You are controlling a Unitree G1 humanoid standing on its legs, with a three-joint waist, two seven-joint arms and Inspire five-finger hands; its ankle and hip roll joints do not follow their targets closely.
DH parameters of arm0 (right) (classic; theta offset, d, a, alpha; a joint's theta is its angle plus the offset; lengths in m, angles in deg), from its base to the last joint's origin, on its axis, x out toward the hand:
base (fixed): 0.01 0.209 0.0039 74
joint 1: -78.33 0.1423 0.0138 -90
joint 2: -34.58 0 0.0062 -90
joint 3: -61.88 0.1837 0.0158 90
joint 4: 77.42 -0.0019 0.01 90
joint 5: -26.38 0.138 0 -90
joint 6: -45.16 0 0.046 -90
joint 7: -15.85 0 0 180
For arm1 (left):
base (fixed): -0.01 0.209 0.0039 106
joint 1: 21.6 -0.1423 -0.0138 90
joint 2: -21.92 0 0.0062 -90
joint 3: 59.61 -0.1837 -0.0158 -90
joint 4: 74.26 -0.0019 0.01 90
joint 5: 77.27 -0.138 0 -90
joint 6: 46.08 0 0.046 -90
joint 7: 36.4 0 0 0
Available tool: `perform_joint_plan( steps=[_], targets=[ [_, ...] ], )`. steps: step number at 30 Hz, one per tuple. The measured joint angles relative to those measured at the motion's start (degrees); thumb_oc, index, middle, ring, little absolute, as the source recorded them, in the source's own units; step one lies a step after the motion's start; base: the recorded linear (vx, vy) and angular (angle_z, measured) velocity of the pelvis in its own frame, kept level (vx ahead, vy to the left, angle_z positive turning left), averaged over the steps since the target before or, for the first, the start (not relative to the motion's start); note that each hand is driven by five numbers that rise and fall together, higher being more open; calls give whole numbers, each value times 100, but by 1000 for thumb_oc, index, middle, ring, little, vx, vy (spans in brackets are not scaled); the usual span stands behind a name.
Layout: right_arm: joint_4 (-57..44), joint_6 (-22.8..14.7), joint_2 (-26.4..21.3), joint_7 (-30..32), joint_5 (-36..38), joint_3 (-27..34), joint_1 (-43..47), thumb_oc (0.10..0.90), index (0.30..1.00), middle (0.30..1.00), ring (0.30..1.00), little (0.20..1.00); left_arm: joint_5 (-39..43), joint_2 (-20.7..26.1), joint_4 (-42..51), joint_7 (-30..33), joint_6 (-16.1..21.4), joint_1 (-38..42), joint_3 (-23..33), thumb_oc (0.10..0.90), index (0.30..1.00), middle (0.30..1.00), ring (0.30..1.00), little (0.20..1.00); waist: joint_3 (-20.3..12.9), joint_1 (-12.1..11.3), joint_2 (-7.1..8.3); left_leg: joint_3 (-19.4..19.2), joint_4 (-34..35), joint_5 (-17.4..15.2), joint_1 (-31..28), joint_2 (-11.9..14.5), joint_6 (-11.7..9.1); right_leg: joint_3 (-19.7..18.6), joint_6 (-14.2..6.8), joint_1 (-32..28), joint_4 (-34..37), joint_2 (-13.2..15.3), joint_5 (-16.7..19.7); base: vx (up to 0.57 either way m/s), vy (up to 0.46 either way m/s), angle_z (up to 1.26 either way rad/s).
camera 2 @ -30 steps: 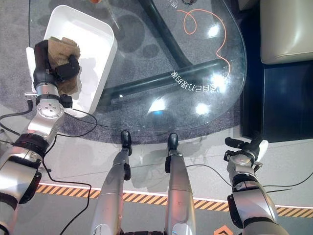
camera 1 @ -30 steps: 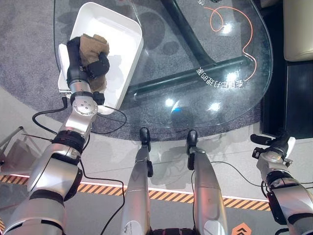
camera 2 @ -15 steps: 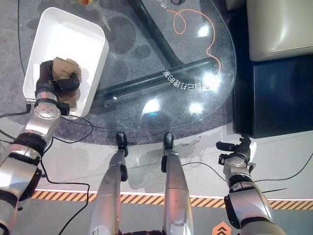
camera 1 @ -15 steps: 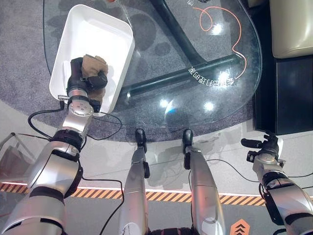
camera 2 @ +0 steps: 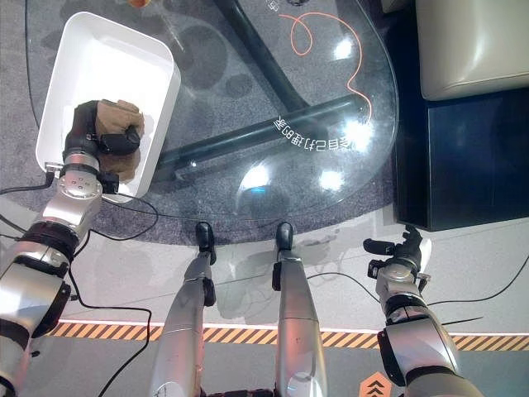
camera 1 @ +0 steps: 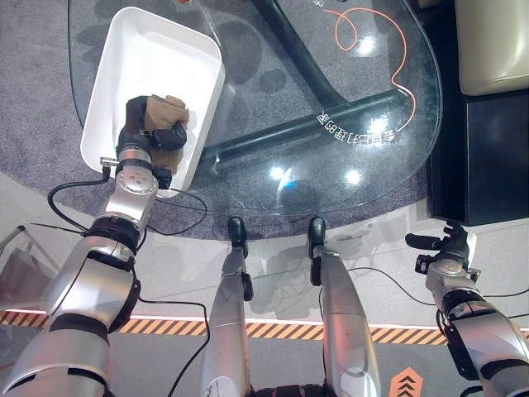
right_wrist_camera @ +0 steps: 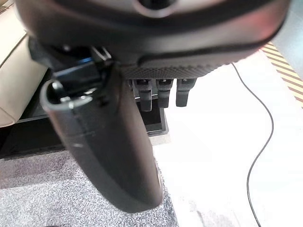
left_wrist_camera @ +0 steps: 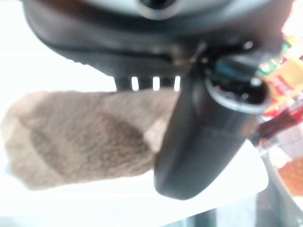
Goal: Wipe the table with a cloth and put it in the basket.
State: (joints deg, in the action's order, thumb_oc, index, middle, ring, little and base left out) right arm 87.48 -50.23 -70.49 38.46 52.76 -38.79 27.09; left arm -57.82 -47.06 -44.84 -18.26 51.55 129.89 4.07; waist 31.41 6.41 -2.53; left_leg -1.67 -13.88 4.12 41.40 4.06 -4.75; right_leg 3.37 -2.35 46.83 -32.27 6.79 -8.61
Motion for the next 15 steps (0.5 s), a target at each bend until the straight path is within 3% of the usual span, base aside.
perform_joint_plan(
  steps=[15],
  targets=[
    [-3, -13, 9, 0, 1, -91, 1, 800, 900, 900, 900, 900, -16, 0, -29, 144, 73, 336, 1, 800, 900, 900, 900, 900, 0, -3, 0, -28, 2, 2, -3, 9, -3, -24, -5, 2, -17, -11, 11, -1, -1, -1]
  ],
)
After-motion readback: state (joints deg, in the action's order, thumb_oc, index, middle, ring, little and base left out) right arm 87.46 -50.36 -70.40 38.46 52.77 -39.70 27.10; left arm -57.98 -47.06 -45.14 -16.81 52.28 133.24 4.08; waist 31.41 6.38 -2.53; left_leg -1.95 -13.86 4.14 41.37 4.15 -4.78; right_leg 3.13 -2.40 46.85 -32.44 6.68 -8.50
